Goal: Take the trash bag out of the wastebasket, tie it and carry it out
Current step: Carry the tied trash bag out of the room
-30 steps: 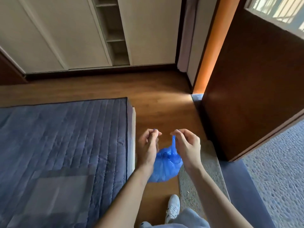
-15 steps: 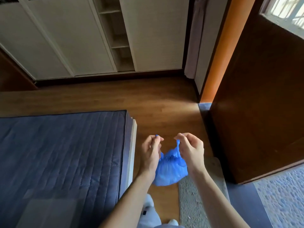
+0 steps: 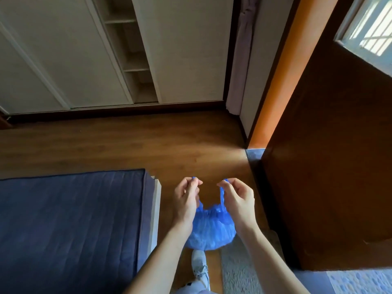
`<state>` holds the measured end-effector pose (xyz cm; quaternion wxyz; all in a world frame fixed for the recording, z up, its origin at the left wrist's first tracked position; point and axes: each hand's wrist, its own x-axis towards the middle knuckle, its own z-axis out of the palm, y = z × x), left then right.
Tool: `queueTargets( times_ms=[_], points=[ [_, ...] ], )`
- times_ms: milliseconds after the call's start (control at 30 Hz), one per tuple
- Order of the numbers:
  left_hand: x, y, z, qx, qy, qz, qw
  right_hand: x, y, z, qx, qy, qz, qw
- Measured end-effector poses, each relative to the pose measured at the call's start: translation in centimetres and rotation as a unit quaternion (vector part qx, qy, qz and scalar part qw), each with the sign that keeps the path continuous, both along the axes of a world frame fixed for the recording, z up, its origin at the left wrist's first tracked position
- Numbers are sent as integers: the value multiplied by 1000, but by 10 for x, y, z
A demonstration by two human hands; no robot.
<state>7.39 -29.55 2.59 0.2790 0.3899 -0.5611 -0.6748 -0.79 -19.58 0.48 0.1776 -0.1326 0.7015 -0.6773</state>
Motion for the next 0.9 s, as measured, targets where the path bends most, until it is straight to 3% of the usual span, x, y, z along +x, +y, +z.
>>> queueTargets(
  times_ms=[233, 600, 900],
  points=[
    [-97, -92, 13, 24, 36, -9, 999, -97, -88, 12, 23, 36, -4, 999],
    [-198, -172, 7, 23, 28, 4, 999, -199, -169, 3, 22, -4, 17, 1000],
    [-301, -249, -14, 22, -20, 65, 997, -325, -250, -5, 20, -7, 109, 994]
  ],
)
